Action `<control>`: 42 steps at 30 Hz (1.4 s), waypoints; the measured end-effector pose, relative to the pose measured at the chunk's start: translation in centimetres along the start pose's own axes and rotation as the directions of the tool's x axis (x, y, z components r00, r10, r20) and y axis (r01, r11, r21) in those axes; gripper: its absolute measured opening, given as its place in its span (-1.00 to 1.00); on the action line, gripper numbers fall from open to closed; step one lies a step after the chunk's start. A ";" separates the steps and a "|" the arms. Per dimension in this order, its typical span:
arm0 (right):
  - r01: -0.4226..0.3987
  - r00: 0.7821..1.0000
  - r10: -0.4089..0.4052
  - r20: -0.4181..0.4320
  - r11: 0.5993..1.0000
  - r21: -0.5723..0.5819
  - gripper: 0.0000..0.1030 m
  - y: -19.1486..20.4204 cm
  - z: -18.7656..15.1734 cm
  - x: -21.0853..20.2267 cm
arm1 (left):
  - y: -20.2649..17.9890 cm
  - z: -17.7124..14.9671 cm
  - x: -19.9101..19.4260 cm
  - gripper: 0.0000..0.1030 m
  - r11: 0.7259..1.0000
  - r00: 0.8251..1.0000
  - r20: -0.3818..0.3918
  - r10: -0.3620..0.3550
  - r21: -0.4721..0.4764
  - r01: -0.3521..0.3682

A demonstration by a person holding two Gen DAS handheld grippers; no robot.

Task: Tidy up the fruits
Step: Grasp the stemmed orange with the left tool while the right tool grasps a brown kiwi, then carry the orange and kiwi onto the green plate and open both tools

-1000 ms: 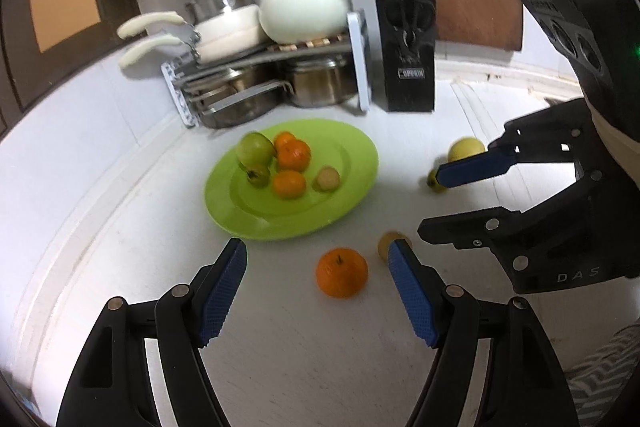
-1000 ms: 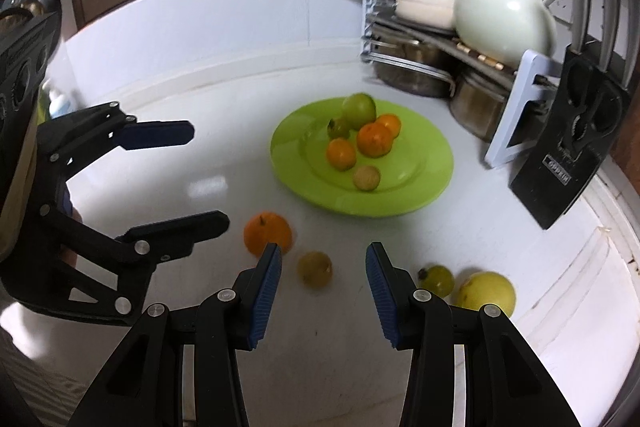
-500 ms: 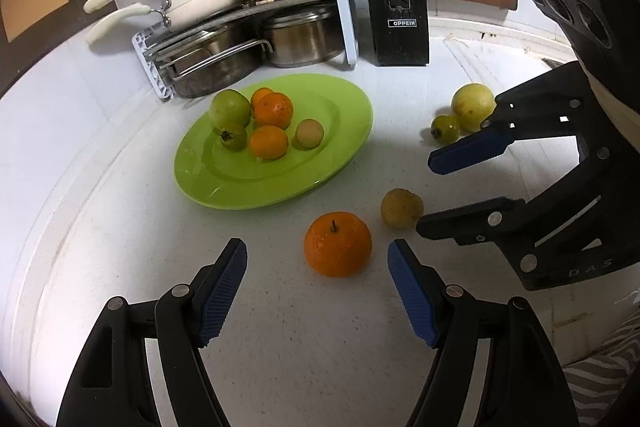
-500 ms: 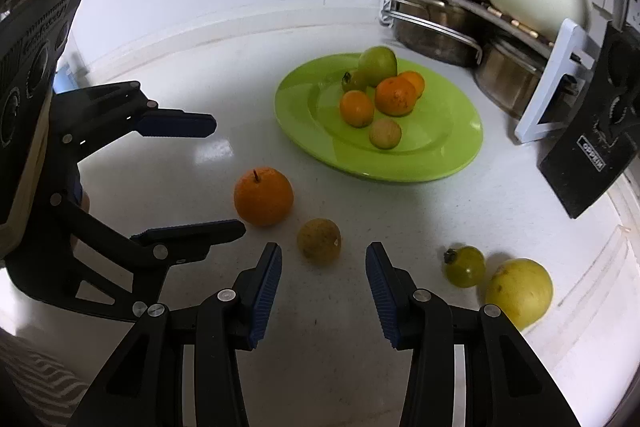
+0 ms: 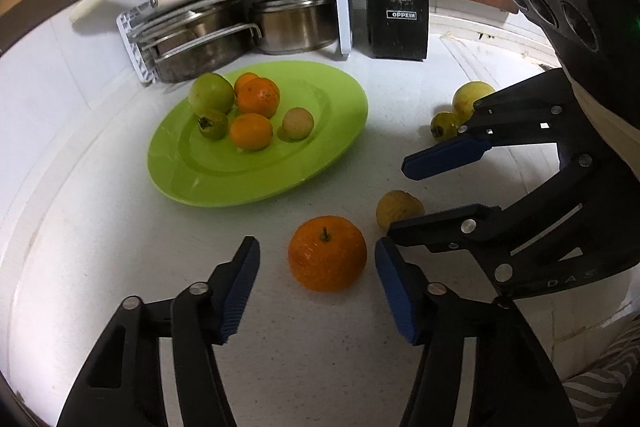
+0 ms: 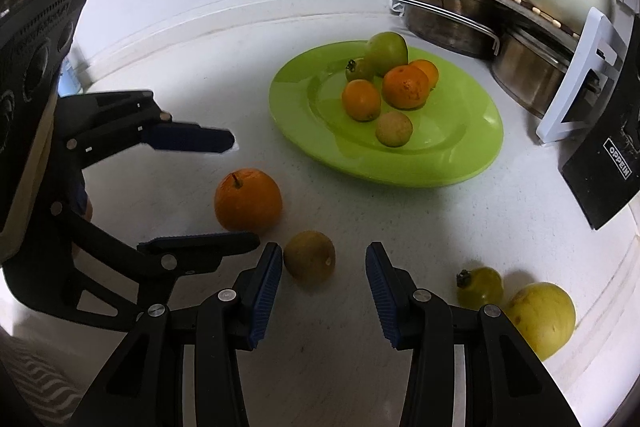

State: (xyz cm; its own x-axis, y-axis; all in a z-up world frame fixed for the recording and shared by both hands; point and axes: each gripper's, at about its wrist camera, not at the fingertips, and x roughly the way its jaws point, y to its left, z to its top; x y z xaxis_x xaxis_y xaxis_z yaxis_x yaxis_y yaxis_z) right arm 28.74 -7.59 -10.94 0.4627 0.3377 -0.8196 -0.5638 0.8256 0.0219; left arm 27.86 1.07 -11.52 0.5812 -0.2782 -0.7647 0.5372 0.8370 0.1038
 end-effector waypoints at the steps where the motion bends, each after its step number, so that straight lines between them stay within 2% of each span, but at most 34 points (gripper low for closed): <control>1: -0.001 1.000 0.001 -0.001 1.000 0.000 -0.13 0.0 0.0 0.0 | 0.0 0.0 0.0 0.04 1.000 1.000 -0.001 -0.003 -0.003 0.003; 5: -0.009 1.000 0.009 -0.007 1.000 0.000 -0.15 -0.1 0.0 0.4 | -0.1 -0.1 0.0 -0.19 1.000 1.000 -0.002 -0.022 -0.012 0.022; 11: -0.018 1.000 0.018 -0.004 1.000 0.008 -0.44 0.1 -0.2 0.6 | -0.2 -0.3 0.0 -0.20 1.000 1.000 0.007 -0.009 -0.019 0.009; 25: 0.002 0.999 -0.004 0.040 0.999 0.052 -0.44 0.1 -0.5 -1.6 | -0.1 0.3 -2.1 -0.20 0.996 0.998 0.058 0.024 -0.089 -0.019; 42: 0.063 0.981 -0.085 0.172 0.989 0.130 -0.44 -1.1 1.0 -6.4 | 0.3 2.6 -6.0 -0.20 0.982 0.982 0.159 0.105 -0.173 -0.077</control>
State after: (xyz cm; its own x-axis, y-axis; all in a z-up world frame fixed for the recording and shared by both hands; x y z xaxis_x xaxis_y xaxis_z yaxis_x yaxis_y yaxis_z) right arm 27.13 -10.23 -5.17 0.6198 0.3386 -0.7080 -0.4395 0.8971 0.0442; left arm 26.07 1.78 -5.25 0.7244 -0.2598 -0.6385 0.3767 0.9249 0.0512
